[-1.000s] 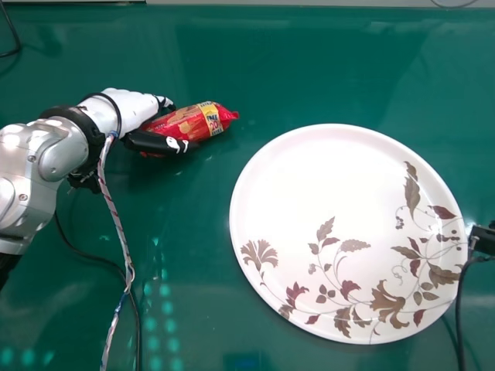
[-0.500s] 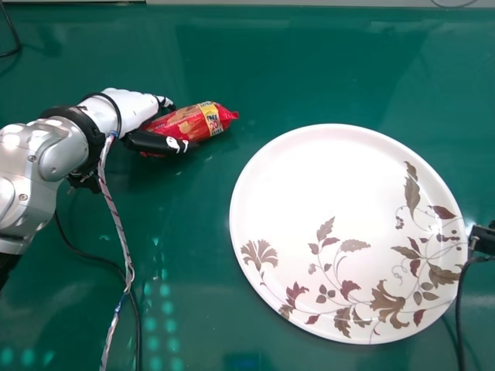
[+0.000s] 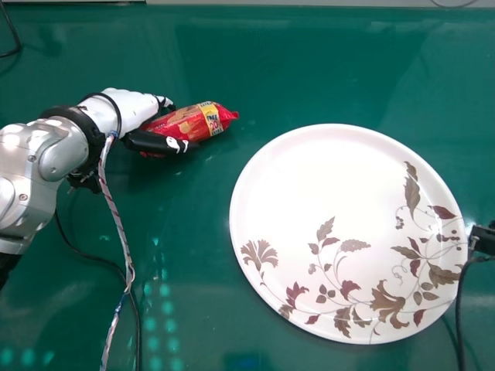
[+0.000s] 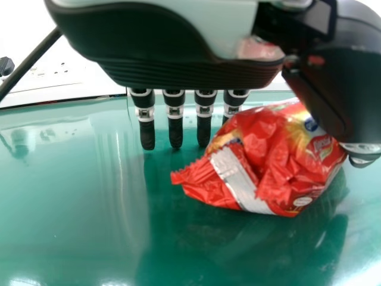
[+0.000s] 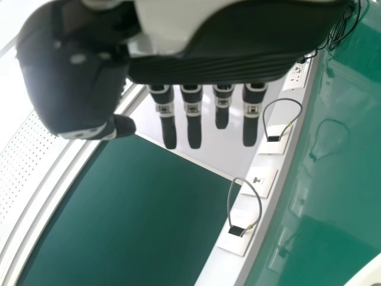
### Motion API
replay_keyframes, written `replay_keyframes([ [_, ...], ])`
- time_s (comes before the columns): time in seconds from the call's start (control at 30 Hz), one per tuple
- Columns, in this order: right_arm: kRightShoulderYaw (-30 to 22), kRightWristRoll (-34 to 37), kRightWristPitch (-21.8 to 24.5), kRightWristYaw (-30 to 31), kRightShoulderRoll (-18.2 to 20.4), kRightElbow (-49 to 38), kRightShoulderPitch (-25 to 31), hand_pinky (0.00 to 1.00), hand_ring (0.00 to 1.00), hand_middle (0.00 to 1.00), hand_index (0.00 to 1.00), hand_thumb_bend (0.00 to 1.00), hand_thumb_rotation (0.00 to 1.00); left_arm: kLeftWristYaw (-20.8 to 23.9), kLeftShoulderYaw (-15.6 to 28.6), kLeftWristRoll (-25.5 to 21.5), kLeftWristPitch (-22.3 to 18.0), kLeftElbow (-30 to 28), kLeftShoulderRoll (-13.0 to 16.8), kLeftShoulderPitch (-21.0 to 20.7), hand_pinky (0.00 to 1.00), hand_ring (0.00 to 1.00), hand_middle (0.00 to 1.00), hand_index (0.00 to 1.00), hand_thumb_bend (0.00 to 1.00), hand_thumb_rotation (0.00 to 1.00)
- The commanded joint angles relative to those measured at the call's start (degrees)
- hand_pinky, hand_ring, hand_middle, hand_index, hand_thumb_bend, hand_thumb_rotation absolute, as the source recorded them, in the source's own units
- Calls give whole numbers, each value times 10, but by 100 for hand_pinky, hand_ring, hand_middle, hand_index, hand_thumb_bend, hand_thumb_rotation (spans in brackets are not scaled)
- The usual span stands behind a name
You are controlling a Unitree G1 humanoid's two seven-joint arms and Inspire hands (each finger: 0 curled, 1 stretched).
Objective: Pick up biscuit and place it in the plate
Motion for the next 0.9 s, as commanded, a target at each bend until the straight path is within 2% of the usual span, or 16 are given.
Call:
replay_keyframes([
  [0.0,-2,-2,2,0,1,-9,5,85,89,91,90,30,49,-14,-12,6,5,12,-3,14,88,94,97,96,100,51],
  [0.87,-2,-2,2,0,1,-9,5,85,89,91,90,30,49,-14,-12,6,5,12,-3,14,88,94,97,96,100,51],
])
